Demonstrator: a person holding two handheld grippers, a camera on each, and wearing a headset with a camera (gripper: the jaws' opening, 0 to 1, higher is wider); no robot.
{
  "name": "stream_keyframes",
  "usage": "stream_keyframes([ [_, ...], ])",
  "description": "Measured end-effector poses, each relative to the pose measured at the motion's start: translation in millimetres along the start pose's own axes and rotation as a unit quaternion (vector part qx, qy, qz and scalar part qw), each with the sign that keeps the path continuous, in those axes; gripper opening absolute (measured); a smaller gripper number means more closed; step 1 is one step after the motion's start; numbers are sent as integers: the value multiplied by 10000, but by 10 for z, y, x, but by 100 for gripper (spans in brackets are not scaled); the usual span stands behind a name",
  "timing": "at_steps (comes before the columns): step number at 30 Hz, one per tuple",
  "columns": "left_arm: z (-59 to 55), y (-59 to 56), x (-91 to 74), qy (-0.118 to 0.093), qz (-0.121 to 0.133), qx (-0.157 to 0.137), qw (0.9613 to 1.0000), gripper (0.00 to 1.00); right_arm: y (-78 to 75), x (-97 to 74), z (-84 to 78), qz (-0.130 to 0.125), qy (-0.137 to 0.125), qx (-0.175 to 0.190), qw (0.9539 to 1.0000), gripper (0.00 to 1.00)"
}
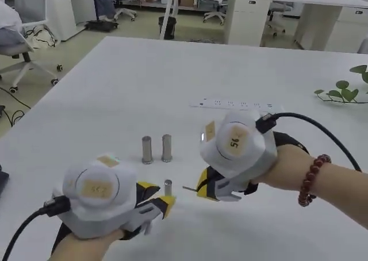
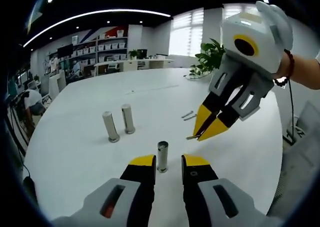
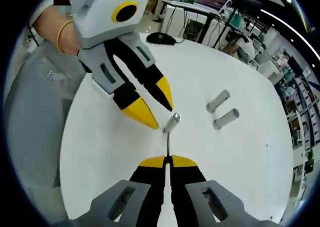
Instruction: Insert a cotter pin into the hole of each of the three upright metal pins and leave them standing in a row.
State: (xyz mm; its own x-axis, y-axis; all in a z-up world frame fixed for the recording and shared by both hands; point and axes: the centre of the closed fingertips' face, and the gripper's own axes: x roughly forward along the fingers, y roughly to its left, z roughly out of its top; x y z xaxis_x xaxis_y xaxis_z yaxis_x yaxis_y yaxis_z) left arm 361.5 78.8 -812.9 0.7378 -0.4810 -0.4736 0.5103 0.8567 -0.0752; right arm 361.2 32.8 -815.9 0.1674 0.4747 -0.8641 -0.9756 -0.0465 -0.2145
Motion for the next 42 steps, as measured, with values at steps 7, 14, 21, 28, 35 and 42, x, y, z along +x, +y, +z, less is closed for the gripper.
stream_keyframes([
  [7,-28,40,108,69,28,60,10000,19,-60,66,-18,48,216,-99,9997,3],
  [14,-77,69,185,140,22,104,9998,17,-80,146,-14,148,321,-109,9993,3],
  [21,-95,84,226,146,13,95,9998,12,-107,200,-30,209,416,-108,9989,3],
  [28,-128,94,235,148,-5,60,9999,8,-103,234,-5,259,429,-153,9986,3],
  [35,-131,103,246,139,-8,51,9999,8,-109,241,56,279,422,-233,9985,4],
  [42,-127,99,246,110,-41,33,9999,8,-115,231,77,307,485,-340,9978,4],
])
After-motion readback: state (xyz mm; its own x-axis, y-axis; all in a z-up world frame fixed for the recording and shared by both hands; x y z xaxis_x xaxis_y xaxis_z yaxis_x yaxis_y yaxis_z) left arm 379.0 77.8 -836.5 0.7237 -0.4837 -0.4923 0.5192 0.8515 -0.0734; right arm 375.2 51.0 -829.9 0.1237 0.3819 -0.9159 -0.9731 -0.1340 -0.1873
